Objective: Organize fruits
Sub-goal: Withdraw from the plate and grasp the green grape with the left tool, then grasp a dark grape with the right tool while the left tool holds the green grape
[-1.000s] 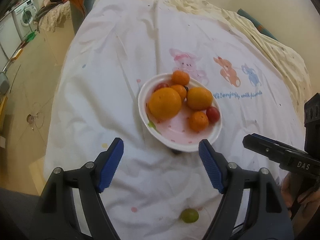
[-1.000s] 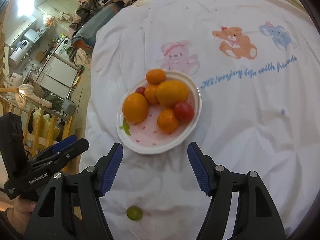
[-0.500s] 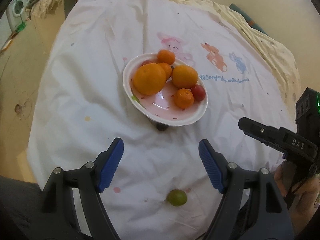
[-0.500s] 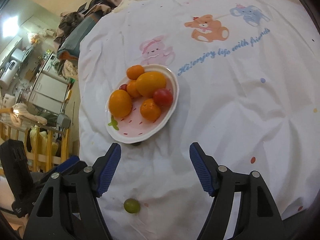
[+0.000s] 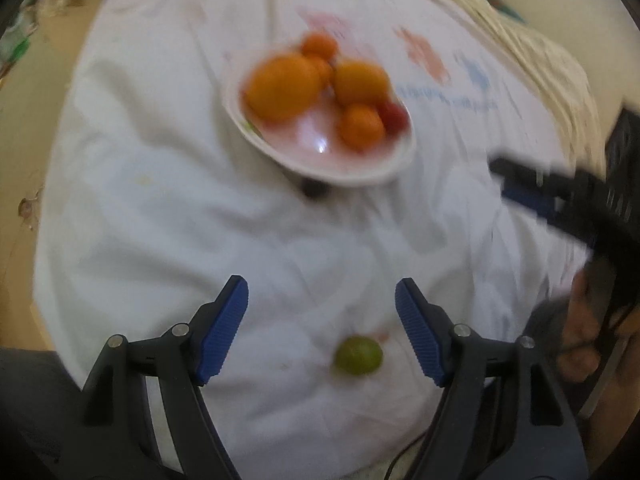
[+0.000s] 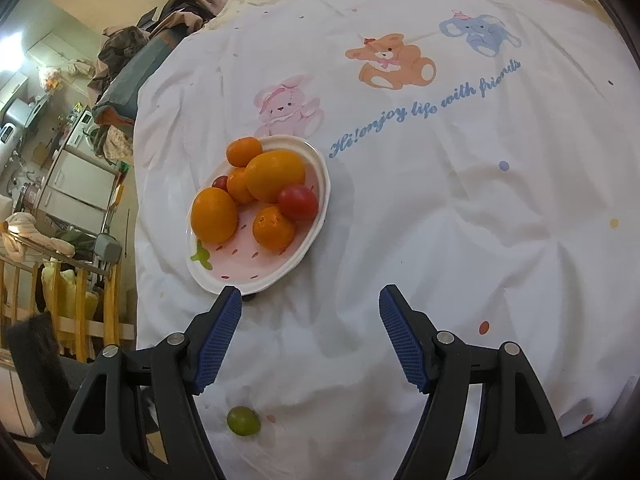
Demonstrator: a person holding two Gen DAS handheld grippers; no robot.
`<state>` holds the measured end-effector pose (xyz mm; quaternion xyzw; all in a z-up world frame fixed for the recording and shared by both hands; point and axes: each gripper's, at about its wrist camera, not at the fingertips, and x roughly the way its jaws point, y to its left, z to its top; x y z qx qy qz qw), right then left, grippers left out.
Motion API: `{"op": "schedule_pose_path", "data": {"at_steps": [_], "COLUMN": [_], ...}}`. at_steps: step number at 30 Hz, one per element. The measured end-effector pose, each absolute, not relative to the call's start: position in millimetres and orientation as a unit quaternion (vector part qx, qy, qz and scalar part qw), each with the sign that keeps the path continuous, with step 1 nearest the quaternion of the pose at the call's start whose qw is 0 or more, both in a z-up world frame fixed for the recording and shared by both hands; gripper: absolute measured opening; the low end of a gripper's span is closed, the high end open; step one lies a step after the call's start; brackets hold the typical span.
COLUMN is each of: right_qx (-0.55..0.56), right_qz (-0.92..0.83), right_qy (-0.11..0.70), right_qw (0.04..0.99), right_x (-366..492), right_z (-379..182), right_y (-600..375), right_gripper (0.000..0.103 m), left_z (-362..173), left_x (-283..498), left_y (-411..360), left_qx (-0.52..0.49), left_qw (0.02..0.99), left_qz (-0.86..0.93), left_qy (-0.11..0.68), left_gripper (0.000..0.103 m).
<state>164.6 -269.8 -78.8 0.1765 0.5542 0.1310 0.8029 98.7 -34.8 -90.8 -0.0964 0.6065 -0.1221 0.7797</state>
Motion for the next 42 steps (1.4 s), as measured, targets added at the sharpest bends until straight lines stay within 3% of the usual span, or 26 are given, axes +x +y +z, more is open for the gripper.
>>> {"op": "schedule_pose_path", "data": {"at_steps": [4,7,12,14,18,31,42], "right_qx": [0.167,0.177,0.190,0.193,0.191,0.174,0.101], "right_qz": [0.132,0.130,0.126,0.125,0.123,0.121,0.166], "right_qy": [0.547,0.546,0.540,0.537,0.539,0.558,0.622], "right_qw": [0.810,0.808,0.811,0.812,0.811,0.802,0.758], "right_x": [163.6,164.7,164.7,164.9,166.2,165.8,176.5], "right_z": [-73.3,-72.7,-69.3,-68.8,-69.2,-81.6,-133.1], "right_y": [-269.3,-273.4,-278.9,-279.6,-278.7,-269.6,-185.4], "right_gripper": [0.074,0.074,0.074,0.074,0.074,0.074,0.073], "left_z": [-106.2,-119.0,-125.1,-124.4,-123.7,-84.5,-84.3], "left_x": [88.2,79.2,69.5,67.5,65.6,89.9,121.2], "left_y": [-65.7,-85.5,-99.0,-100.9,-98.0,-41.1,34.4], "left_qx": [-0.053,-0.013,0.041,0.051,0.056,-0.021,-0.144], "left_qw": [0.749,0.729,0.730,0.732,0.731,0.777,0.796], "left_qz": [-0.172,-0.199,-0.199,-0.198,-0.192,-0.128,0.016], "left_qy": [0.637,0.655,0.653,0.649,0.652,0.616,0.588], "left_gripper": [0.069,0.052,0.052,0.040,0.028,0.027,0.027]}}
